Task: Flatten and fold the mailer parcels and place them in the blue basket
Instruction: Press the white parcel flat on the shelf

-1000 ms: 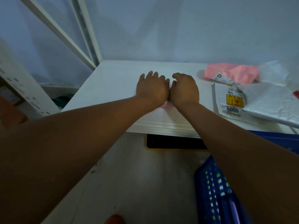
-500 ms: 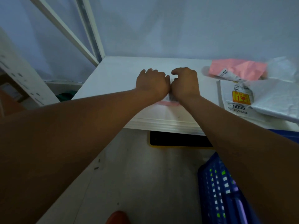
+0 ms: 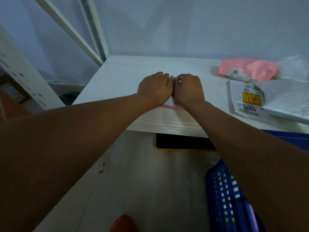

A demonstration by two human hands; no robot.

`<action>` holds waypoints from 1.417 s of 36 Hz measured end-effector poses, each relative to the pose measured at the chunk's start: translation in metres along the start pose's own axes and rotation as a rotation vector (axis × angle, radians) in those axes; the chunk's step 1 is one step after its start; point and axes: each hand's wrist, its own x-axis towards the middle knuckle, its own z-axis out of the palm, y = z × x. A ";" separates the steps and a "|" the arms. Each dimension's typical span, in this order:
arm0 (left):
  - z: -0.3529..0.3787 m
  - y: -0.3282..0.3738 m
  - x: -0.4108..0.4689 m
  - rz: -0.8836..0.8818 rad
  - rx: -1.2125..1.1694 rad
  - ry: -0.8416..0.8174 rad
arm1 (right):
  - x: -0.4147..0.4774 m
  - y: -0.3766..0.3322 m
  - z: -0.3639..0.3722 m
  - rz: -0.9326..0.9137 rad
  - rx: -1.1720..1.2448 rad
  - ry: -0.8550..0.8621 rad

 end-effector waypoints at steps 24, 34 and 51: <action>0.014 -0.010 -0.022 0.042 0.044 -0.180 | -0.020 0.001 0.003 -0.069 -0.527 -0.154; 0.022 -0.014 -0.024 0.002 0.010 -0.225 | -0.023 -0.004 0.007 -0.113 -0.580 -0.183; 0.021 -0.013 -0.023 -0.028 0.023 -0.299 | -0.022 0.005 0.012 -0.128 -0.468 -0.202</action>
